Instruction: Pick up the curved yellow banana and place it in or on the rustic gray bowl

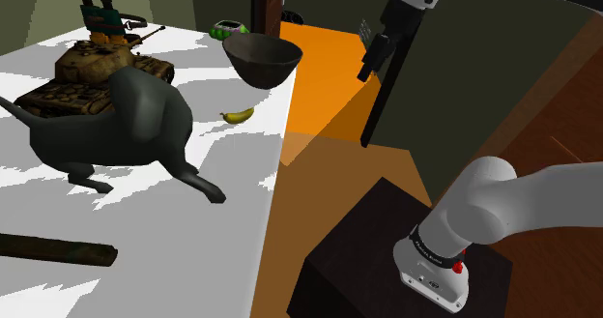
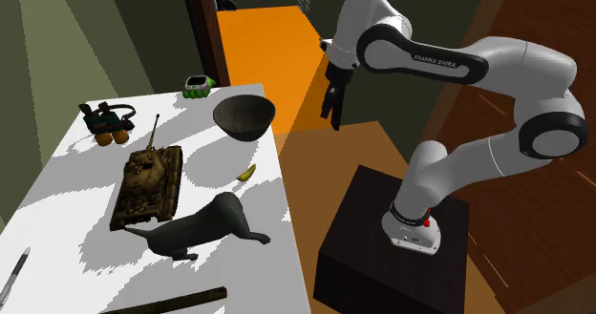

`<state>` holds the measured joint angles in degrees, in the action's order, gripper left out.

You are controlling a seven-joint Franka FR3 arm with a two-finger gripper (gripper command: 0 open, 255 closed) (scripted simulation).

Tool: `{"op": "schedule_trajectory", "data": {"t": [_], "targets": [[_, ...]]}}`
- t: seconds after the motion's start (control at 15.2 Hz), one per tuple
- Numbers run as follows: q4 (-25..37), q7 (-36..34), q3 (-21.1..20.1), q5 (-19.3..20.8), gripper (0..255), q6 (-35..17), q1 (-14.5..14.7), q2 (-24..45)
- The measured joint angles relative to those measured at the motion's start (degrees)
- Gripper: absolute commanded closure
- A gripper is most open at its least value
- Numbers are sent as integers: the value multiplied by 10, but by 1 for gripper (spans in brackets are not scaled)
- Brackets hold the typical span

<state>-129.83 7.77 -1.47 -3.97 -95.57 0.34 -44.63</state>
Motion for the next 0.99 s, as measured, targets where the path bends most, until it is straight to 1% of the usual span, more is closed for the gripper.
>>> {"op": "schedule_trajectory", "data": {"t": [0.13,0.33,0.46,0.59,0.73,0.92,0.99], "targets": [[4,-7,-7,-2,0,0,2,5],[19,-35,-35,-11,0,-4,8,32],[38,-63,-64,-19,0,-7,13,59],[74,-90,-90,-22,0,-6,16,101],[97,-116,-114,-25,0,-4,20,128],[133,-157,-151,-23,0,-9,24,179],[155,-170,-162,-21,0,-4,24,199]]}}
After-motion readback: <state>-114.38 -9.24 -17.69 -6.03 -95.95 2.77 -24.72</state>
